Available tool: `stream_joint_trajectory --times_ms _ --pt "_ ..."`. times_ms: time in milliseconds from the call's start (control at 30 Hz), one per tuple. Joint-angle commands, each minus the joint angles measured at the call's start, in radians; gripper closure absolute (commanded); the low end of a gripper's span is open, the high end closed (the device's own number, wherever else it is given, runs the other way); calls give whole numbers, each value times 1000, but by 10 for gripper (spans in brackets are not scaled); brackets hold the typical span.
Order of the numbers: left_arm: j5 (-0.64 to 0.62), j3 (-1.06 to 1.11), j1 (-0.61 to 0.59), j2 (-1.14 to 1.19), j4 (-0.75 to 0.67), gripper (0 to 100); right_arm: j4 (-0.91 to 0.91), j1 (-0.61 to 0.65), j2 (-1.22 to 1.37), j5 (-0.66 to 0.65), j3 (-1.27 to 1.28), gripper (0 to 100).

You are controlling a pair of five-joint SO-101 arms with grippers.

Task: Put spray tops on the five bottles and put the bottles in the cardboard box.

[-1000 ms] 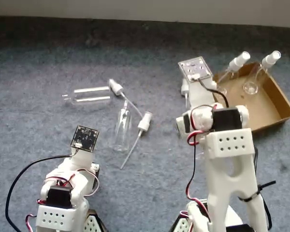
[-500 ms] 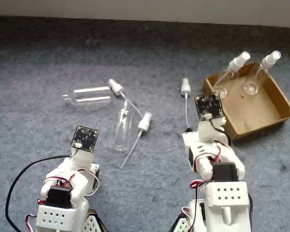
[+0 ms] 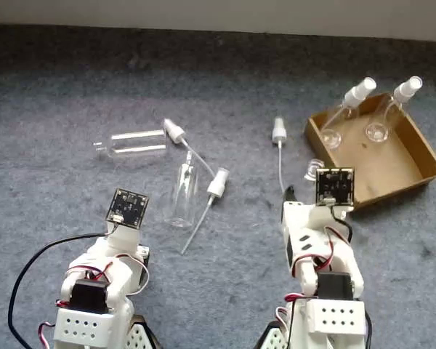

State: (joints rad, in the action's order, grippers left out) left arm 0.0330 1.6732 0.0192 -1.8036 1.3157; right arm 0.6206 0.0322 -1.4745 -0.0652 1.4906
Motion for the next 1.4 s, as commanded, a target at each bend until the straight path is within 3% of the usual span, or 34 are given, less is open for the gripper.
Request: stream_joint_trajectory --times_ms 0,200,367,800,1100,1367 --pt "6 22 13 -7 3 995 -76 -18 -59 9 47 864" --pt "9 19 -2 -7 0 995 -174 -18 -180 9 211 864" --pt "8 -38 -145 -5 -5 995 -174 -19 -275 9 246 864" --pt "29 -300 -111 31 5 995 -134 -19 -321 9 297 864" --pt "29 -680 -101 598 -5 995 -133 -19 -320 9 297 864" --pt "29 -892 113 944 -35 995 -133 -19 -317 9 297 864"
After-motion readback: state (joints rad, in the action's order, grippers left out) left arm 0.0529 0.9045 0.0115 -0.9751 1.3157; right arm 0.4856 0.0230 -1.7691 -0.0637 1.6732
